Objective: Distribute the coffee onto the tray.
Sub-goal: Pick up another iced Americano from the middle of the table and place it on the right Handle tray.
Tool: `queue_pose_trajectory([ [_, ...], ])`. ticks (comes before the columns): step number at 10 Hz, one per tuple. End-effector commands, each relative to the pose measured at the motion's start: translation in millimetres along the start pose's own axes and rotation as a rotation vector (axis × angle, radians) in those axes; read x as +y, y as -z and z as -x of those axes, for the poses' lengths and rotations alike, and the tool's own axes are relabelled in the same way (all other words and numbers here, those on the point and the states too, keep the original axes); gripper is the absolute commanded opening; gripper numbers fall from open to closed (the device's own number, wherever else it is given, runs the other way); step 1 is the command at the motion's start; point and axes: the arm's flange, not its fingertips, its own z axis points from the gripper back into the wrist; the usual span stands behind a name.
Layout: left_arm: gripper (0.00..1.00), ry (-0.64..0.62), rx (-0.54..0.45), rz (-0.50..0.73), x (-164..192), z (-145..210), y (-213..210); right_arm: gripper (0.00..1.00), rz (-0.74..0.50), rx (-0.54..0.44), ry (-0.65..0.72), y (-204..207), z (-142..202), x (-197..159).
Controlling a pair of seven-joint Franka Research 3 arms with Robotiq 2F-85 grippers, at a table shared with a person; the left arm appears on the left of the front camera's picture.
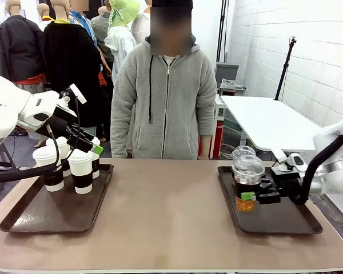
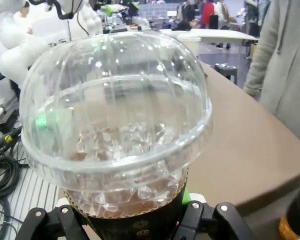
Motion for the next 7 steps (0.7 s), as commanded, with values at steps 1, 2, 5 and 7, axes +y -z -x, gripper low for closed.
queue_pose_trajectory([
  [1, 1.00, 0.017, -0.018, 0.013, 4, 2, 2, 0.76, -0.004, -0.020, -0.031, -18, 4, -9],
  [2, 1.00, 0.017, -0.018, 0.013, 4, 2, 2, 0.76, -0.011, -0.023, -0.044, -23, 14, -17],
  [5, 1.00, 0.017, -0.018, 0.013, 4, 2, 2, 0.76, -0.004, -0.050, -0.090, -30, 42, -28],
  [7, 1.00, 0.017, -0.018, 0.013, 4, 2, 2, 0.76, 0.026, -0.074, -0.093, -27, 56, -36],
])
